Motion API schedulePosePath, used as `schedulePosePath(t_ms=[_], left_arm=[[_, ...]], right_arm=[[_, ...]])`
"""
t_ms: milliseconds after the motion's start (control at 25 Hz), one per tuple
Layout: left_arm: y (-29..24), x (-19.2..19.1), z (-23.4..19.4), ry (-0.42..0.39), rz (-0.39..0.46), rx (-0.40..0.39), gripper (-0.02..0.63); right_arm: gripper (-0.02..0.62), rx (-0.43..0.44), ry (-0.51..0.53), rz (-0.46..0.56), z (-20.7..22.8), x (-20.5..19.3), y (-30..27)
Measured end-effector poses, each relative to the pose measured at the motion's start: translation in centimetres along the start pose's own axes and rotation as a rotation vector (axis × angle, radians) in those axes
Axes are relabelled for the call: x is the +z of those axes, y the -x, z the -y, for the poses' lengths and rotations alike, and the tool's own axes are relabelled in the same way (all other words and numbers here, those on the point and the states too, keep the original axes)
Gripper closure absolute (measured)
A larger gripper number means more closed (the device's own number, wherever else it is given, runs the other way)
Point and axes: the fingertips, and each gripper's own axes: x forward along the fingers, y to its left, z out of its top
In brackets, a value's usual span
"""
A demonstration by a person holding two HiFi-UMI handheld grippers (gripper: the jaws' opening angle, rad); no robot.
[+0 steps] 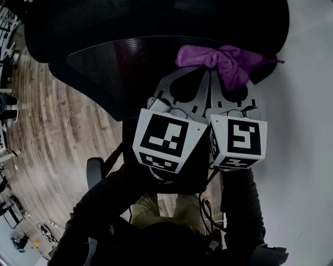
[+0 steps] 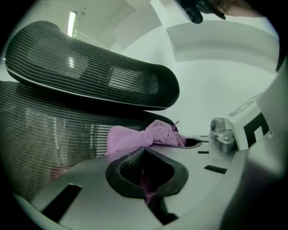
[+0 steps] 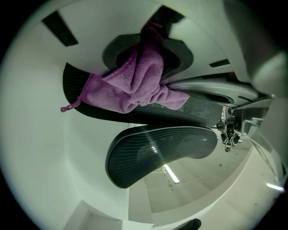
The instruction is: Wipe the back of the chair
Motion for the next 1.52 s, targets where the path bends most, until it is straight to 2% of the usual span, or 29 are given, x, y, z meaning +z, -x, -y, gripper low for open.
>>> schedulePosePath(t_ms=[320,520,760,1520], left_arm=[[1.6,-1.0,-3.7,0.002,0.006,0.024,0.606],[3.6,1.1,-7.5,0.011,0.009,0.042,0.606],[5.1,-0.6,-8.4,0.004,0.008,0.061,0.606],[11.0,-0.2,-16.1,0.024,0.030,0.133,0.606]], right_arm=[[0.529,0.023,0.012,0.003,-3.6,-0.3,-2.2],[0.529,0.041,0.022,0.000,-6.9,2.6,-4.1],[0.529,0.060,0.023,0.011,-9.0,1.3,-4.1],[0.528,0.131,0.065,0.037,-18.2,3.9,-7.1]])
